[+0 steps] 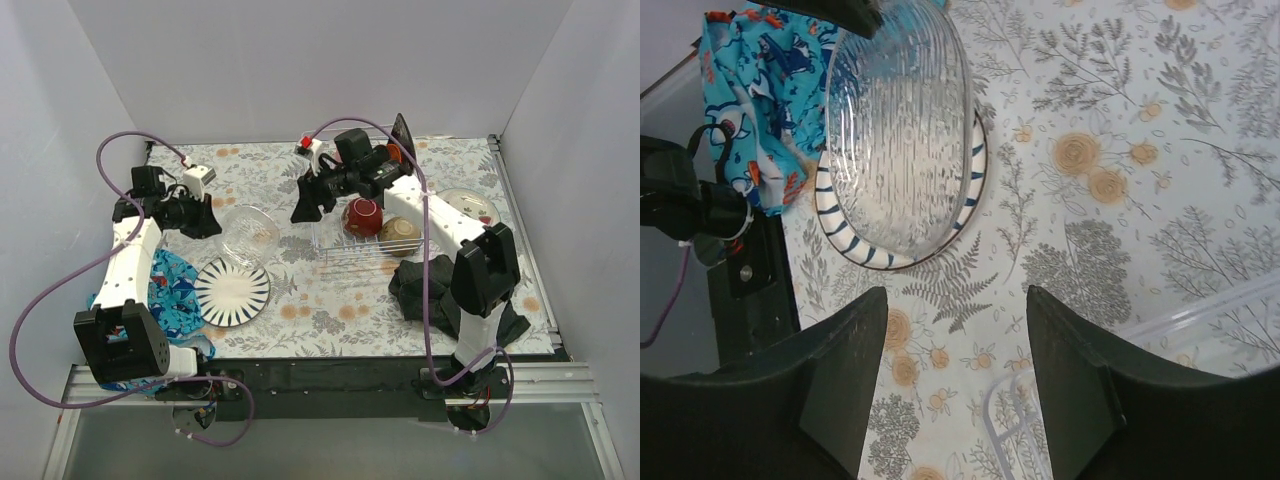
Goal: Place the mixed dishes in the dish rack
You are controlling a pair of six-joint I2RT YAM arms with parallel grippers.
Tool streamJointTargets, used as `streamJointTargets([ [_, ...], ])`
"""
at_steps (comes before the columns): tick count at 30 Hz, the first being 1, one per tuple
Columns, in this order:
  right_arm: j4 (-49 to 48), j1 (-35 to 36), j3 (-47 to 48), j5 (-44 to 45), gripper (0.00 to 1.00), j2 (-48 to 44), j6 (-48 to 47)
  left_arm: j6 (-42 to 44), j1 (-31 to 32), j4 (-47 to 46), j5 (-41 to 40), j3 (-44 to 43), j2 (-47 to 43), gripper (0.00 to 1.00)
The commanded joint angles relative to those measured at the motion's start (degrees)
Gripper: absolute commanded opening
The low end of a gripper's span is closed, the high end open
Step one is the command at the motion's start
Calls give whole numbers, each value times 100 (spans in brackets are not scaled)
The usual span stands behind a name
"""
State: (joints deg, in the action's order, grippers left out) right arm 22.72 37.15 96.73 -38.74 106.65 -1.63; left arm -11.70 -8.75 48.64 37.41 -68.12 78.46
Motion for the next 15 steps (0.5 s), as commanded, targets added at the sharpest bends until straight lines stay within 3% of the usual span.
streamJointTargets([
  [1, -171, 214, 460, -231, 65, 206, 119, -315, 233, 14, 346, -193, -269, 0],
  [10, -224, 530, 1014, 103, 64, 830, 365, -816, 524, -268, 548, -176, -392, 0],
  [15, -233, 557, 1155, 411, 40, 1051, 470, -833, 524, -303, 548, -193, -357, 0],
])
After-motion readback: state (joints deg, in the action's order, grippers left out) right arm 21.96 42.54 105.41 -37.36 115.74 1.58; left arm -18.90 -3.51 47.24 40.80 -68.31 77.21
